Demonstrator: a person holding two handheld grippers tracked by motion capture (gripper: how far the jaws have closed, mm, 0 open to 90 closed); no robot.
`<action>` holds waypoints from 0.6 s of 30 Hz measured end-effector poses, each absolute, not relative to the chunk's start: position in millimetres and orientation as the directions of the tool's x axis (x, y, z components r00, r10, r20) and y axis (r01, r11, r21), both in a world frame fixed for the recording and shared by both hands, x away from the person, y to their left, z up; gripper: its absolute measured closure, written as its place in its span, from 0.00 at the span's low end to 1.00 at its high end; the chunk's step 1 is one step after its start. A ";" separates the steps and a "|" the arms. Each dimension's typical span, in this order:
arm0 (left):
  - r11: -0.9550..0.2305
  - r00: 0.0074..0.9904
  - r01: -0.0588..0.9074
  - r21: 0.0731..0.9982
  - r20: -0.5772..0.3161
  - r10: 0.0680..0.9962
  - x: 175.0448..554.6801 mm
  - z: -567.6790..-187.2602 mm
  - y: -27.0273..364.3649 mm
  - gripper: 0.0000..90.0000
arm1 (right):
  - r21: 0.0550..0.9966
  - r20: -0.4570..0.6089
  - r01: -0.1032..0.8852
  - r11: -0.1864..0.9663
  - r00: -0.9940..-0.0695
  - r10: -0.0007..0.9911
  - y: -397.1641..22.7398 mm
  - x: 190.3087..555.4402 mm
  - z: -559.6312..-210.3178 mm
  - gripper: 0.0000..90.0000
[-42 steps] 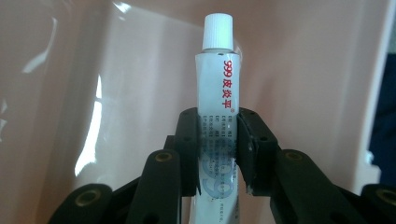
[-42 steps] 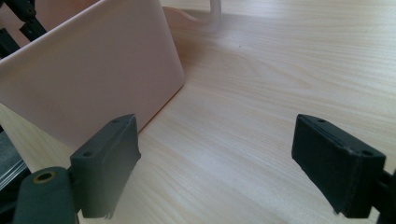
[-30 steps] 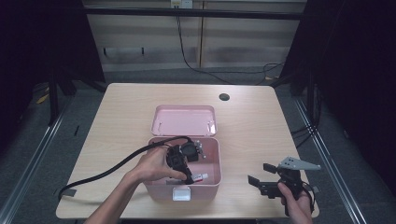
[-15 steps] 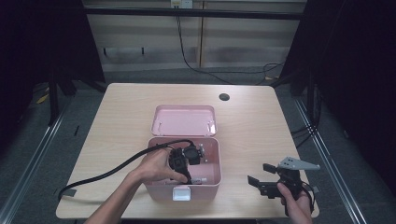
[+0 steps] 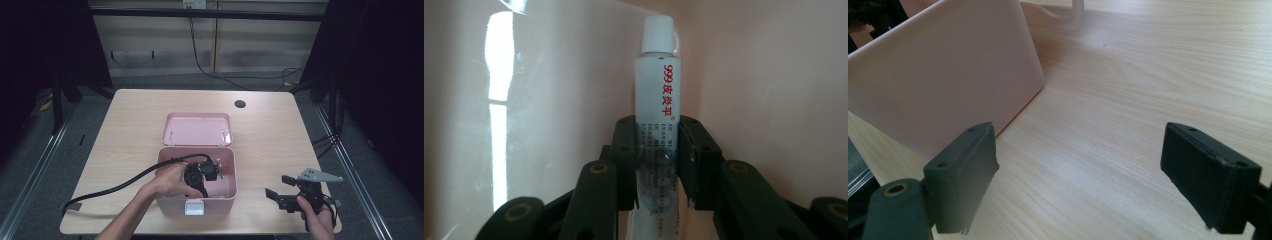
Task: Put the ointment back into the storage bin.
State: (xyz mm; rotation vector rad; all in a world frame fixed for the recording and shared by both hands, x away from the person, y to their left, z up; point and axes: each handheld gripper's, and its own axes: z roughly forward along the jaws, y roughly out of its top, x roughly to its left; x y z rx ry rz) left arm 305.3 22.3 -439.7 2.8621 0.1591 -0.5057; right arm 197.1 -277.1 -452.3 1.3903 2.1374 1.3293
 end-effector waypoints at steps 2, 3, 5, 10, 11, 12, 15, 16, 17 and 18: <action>-0.968 0.934 0.144 0.204 -0.350 0.065 305.6 -441.3 21.6 0.79 | 0.801 0.245 0.586 0.120 -0.504 0.828 -277.2 197.0 -452.2 0.16; -0.968 0.933 0.143 0.205 -0.354 0.063 305.6 -442.3 21.4 0.79 | 0.802 0.243 0.584 0.121 -0.505 0.828 -277.2 197.2 -452.3 0.16; -0.967 0.931 0.144 0.208 -0.358 0.062 305.5 -443.7 21.4 0.79 | 0.801 0.244 0.586 0.121 -0.505 0.828 -277.0 196.9 -452.2 0.16; -0.970 0.930 0.134 0.201 -0.365 0.053 305.7 -447.9 20.2 0.79 | 0.801 0.243 0.585 0.125 -0.509 0.826 -276.5 197.2 -452.4 0.16; -0.970 0.928 0.135 0.202 -0.368 0.052 306.0 -448.3 20.1 0.79 | 0.801 0.243 0.585 0.126 -0.511 0.825 -276.4 197.2 -452.3 0.16; -0.969 0.926 0.139 0.203 -0.373 0.055 306.1 -449.0 20.2 0.79 | 0.801 0.242 0.585 0.127 -0.510 0.825 -276.4 197.2 -452.3 0.16; -0.968 0.921 0.150 0.203 -0.385 0.062 305.7 -451.2 20.1 0.79 | 0.801 0.241 0.585 0.125 -0.507 0.827 -276.7 197.1 -452.3 0.16; -0.968 0.922 0.150 0.202 -0.383 0.063 306.1 -451.9 19.9 0.79 | 0.801 0.242 0.585 0.125 -0.508 0.826 -276.7 197.2 -452.4 0.16; -0.969 0.919 0.148 0.197 -0.390 0.061 306.8 -452.1 19.7 0.79 | 0.801 0.243 0.585 0.125 -0.508 0.826 -276.7 197.2 -452.4 0.16; -0.969 0.917 0.150 0.198 -0.394 0.062 306.7 -452.9 19.4 0.78 | 0.801 0.244 0.586 0.124 -0.509 0.826 -276.7 197.2 -452.4 0.16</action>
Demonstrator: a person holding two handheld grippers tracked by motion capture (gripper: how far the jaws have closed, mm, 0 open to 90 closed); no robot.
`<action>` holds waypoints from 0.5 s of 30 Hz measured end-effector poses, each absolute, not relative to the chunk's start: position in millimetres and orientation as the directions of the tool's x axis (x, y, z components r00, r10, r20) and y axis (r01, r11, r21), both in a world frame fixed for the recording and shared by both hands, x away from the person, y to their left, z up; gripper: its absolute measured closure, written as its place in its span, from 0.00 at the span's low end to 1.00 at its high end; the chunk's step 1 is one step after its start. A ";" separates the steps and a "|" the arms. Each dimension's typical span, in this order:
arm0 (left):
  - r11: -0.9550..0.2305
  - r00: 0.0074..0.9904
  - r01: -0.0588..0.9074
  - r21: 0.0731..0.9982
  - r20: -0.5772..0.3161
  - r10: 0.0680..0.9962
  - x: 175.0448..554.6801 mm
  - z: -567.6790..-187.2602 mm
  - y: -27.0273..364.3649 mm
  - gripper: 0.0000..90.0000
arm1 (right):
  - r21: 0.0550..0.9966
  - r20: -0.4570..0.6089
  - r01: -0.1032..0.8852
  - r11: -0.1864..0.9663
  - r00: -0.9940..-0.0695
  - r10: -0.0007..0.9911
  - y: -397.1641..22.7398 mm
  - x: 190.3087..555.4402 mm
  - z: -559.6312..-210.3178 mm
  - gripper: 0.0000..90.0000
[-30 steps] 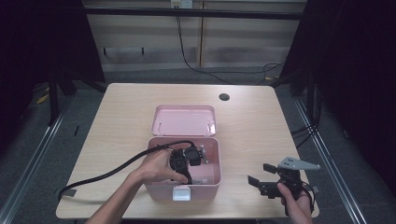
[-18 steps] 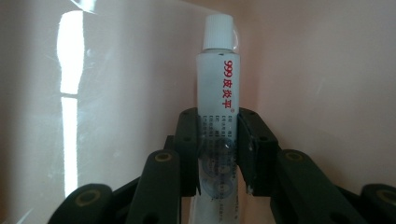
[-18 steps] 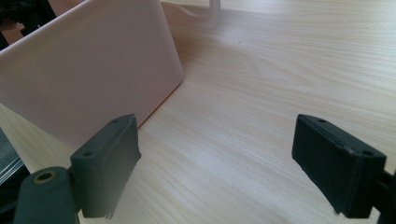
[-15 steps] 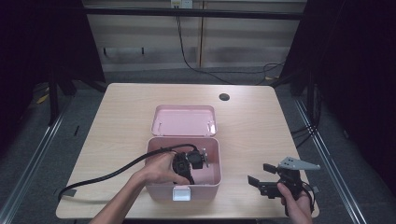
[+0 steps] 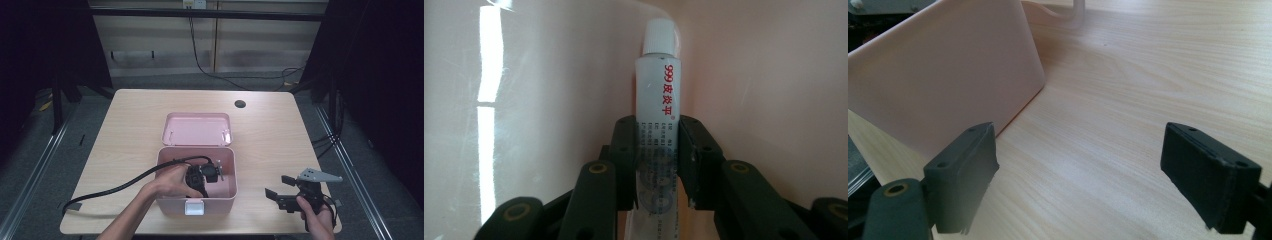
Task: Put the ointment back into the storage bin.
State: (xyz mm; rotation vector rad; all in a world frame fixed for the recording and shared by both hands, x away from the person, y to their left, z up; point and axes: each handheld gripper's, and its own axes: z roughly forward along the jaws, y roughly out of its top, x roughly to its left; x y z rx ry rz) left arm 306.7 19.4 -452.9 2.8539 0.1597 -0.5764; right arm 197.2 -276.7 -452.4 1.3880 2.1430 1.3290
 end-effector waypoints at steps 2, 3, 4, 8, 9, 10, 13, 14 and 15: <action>-0.972 0.919 0.134 0.193 -0.392 0.049 307.2 -453.2 19.0 0.78 | 0.802 0.244 0.584 0.123 -0.509 0.825 -276.7 197.2 -452.3 0.16; -0.972 0.917 0.133 0.193 -0.396 0.047 307.2 -453.6 19.2 0.79 | 0.803 0.244 0.583 0.123 -0.510 0.825 -276.7 197.2 -452.2 0.16; -0.970 0.916 0.144 0.194 -0.396 0.057 307.0 -454.2 19.3 0.79 | 0.804 0.243 0.582 0.123 -0.510 0.825 -276.6 197.2 -452.2 0.16; -0.973 0.916 0.145 0.177 -0.396 0.064 307.8 -455.8 19.0 0.78 | 0.802 0.241 0.584 0.127 -0.510 0.825 -276.4 197.5 -452.5 0.16; -0.974 0.914 0.150 0.173 -0.400 0.070 308.3 -455.8 18.9 0.78 | 0.801 0.242 0.586 0.127 -0.509 0.826 -276.4 197.3 -452.4 0.16; -0.973 0.914 0.157 0.167 -0.399 0.079 308.4 -456.1 18.9 0.78 | 0.801 0.241 0.585 0.128 -0.510 0.826 -276.4 197.3 -452.5 0.16; -0.972 0.910 0.157 0.173 -0.408 0.074 309.8 -455.0 19.2 0.78 | 0.799 0.241 0.587 0.129 -0.509 0.827 -276.2 197.5 -452.5 0.16; -0.972 0.912 0.159 0.172 -0.402 0.078 309.2 -454.7 19.1 0.78 | 0.801 0.239 0.585 0.130 -0.511 0.826 -276.2 197.6 -452.6 0.16; -0.971 0.911 0.164 0.173 -0.404 0.082 309.5 -454.5 19.1 0.77 | 0.799 0.242 0.588 0.128 -0.508 0.826 -276.2 197.4 -452.6 0.16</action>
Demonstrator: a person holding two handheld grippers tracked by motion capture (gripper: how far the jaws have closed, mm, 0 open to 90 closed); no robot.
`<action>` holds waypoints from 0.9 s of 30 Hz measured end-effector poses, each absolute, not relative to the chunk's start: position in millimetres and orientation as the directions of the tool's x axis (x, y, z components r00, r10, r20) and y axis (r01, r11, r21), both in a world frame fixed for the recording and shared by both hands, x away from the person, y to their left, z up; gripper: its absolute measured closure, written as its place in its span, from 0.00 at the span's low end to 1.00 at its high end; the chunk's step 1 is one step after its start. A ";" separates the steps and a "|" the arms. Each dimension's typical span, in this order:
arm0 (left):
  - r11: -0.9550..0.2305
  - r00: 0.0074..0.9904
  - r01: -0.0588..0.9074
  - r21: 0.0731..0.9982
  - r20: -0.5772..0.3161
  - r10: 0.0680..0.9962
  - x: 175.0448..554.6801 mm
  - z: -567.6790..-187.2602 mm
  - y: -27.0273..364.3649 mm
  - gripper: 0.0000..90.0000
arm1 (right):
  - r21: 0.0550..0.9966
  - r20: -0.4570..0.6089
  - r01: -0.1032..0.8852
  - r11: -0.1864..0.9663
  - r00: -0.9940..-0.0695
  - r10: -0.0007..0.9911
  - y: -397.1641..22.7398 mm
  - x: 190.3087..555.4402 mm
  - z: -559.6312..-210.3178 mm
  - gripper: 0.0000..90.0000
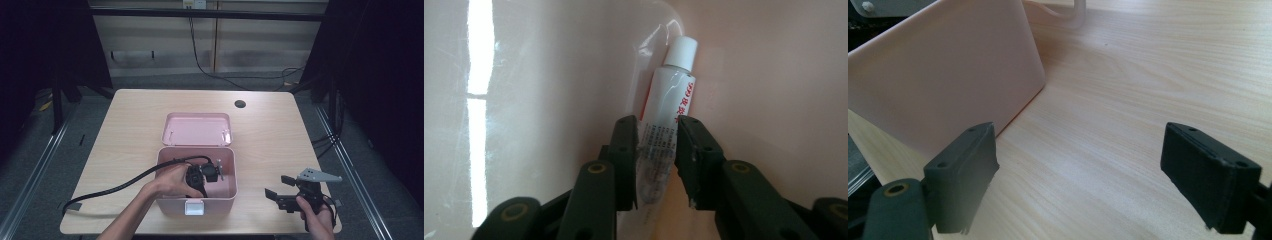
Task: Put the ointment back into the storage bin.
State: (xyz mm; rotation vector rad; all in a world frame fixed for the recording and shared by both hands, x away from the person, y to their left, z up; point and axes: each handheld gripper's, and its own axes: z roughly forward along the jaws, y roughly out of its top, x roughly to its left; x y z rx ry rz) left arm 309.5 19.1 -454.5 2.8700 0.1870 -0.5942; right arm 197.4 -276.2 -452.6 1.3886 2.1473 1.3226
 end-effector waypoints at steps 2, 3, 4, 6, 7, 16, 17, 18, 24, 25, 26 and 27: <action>-0.968 0.913 0.177 0.177 -0.398 0.094 310.3 -453.1 19.5 0.76 | 0.799 0.242 0.587 0.128 -0.509 0.826 -276.3 197.6 -452.6 0.16; -0.968 0.913 0.177 0.177 -0.398 0.094 310.3 -453.1 19.5 0.74 | 0.799 0.242 0.587 0.128 -0.509 0.826 -276.3 197.6 -452.6 0.16; -0.965 0.913 0.184 0.186 -0.396 0.097 311.1 -451.6 19.9 0.74 | 0.800 0.242 0.587 0.128 -0.509 0.826 -276.2 197.5 -452.5 0.16; -0.966 0.917 0.176 0.187 -0.389 0.092 311.4 -449.5 20.0 0.74 | 0.799 0.242 0.587 0.127 -0.508 0.826 -276.3 197.5 -452.6 0.16; -0.963 0.917 0.190 0.192 -0.384 0.104 310.4 -448.4 20.0 0.73 | 0.800 0.240 0.587 0.128 -0.508 0.827 -276.4 197.7 -452.6 0.16; -0.952 0.929 0.190 0.241 -0.359 0.095 308.3 -430.9 24.6 0.71 | 0.799 0.241 0.588 0.128 -0.508 0.827 -276.1 197.6 -452.5 0.16; -0.948 0.928 0.197 0.252 -0.360 0.097 308.1 -429.1 25.5 0.71 | 0.799 0.241 0.588 0.128 -0.508 0.827 -276.2 197.6 -452.5 0.16; -0.948 0.928 0.197 0.252 -0.360 0.097 308.1 -429.1 25.5 0.71 | 0.799 0.241 0.588 0.128 -0.508 0.827 -276.2 197.6 -452.5 0.16; -0.931 0.938 0.204 0.304 -0.333 0.098 309.1 -419.1 29.6 0.68 | 0.801 0.239 0.585 0.130 -0.511 0.826 -276.3 197.7 -452.6 0.16; -0.931 0.938 0.204 0.304 -0.333 0.098 309.1 -419.1 29.6 0.67 | 0.801 0.239 0.585 0.130 -0.511 0.826 -276.3 197.7 -452.6 0.16; -0.927 0.940 0.201 0.317 -0.329 0.091 309.4 -415.5 30.7 0.63 | 0.799 0.241 0.587 0.127 -0.508 0.827 -276.4 197.6 -452.4 0.16; -0.927 0.944 0.196 0.319 -0.319 0.090 309.3 -414.2 31.0 0.61 | 0.799 0.241 0.587 0.127 -0.508 0.827 -276.4 197.5 -452.4 0.16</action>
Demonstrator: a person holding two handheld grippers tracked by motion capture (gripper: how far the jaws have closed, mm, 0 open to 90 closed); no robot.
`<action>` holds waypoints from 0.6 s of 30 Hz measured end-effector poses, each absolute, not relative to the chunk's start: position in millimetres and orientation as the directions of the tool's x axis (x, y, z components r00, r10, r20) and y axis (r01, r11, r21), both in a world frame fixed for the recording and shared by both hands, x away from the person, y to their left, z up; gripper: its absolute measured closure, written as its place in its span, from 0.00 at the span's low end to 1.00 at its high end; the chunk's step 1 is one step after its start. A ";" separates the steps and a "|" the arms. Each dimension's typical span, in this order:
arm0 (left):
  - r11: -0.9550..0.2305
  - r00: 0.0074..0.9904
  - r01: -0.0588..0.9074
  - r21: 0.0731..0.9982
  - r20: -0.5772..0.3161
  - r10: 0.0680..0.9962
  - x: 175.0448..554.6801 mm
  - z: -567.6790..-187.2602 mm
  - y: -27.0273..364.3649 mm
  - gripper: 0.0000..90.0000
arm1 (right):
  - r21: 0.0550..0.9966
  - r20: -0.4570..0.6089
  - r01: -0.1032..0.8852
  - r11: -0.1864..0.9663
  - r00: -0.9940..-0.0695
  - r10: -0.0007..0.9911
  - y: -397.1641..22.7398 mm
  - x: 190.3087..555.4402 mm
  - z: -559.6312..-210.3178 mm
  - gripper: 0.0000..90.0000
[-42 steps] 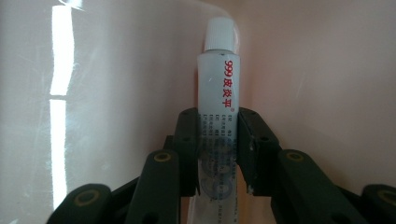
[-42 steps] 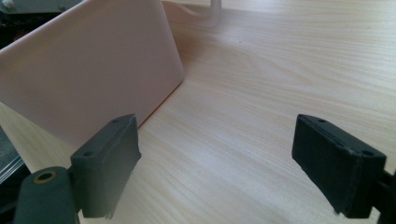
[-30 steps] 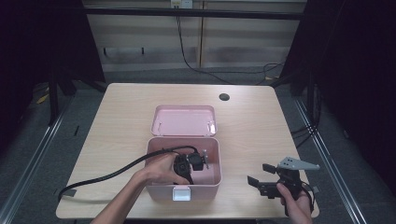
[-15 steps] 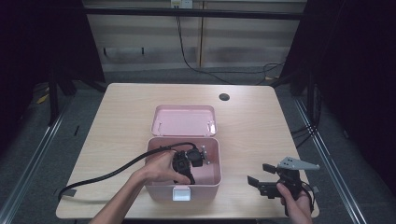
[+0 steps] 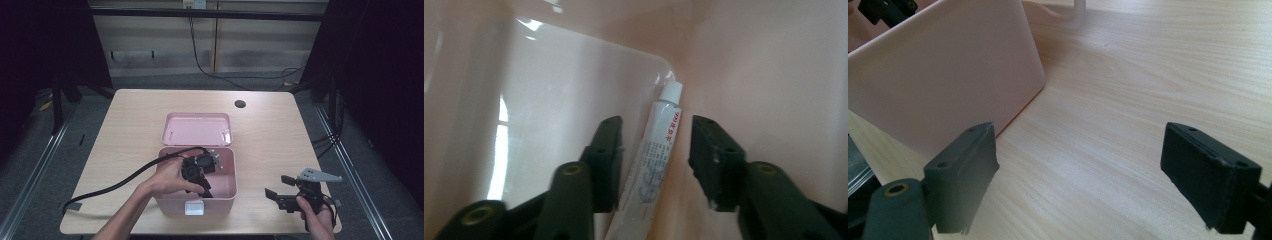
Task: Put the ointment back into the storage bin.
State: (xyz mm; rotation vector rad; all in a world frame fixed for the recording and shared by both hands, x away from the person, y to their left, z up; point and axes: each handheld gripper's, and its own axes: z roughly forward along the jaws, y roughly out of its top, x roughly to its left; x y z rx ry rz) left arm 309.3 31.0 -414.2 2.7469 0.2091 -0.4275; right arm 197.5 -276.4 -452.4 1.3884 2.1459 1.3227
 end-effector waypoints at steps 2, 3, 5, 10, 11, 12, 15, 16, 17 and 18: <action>-0.925 0.946 0.197 0.324 -0.312 0.092 308.0 -413.1 31.3 0.60 | 0.801 0.239 0.585 0.130 -0.511 0.826 -276.3 197.6 -452.5 0.16; -0.928 0.950 0.182 0.324 -0.302 0.081 307.3 -410.2 32.7 0.59 | 0.801 0.239 0.584 0.130 -0.512 0.825 -276.3 197.5 -452.4 0.16; -0.925 0.953 0.189 0.331 -0.290 0.091 306.8 -408.4 34.6 0.59 | 0.800 0.240 0.586 0.128 -0.509 0.826 -276.5 197.4 -452.4 0.16; -0.919 0.950 0.206 0.335 -0.294 0.106 307.7 -403.1 37.2 0.58 | 0.801 0.238 0.584 0.131 -0.511 0.826 -276.3 197.4 -452.4 0.16; -0.913 0.952 0.212 0.348 -0.286 0.112 307.7 -400.4 38.4 0.57 | 0.800 0.240 0.586 0.129 -0.509 0.827 -276.3 197.3 -452.3 0.16; -0.916 0.949 0.211 0.342 -0.295 0.108 308.3 -399.1 38.9 0.56 | 0.801 0.240 0.585 0.128 -0.510 0.826 -276.4 197.4 -452.4 0.16; -0.913 0.949 0.218 0.346 -0.292 0.116 306.4 -394.7 40.3 0.55 | 0.800 0.240 0.586 0.128 -0.509 0.827 -276.4 197.4 -452.4 0.16; -0.913 0.949 0.218 0.346 -0.292 0.116 306.4 -394.7 40.3 0.55 | 0.800 0.240 0.586 0.128 -0.509 0.827 -276.4 197.4 -452.4 0.16; -0.913 0.951 0.211 0.348 -0.290 0.110 305.9 -392.6 41.2 0.55 | 0.800 0.240 0.586 0.129 -0.509 0.826 -276.3 197.5 -452.4 0.16; -0.907 0.949 0.227 0.355 -0.291 0.123 304.7 -391.2 42.0 0.54 | 0.801 0.239 0.584 0.130 -0.511 0.826 -276.3 197.6 -452.5 0.16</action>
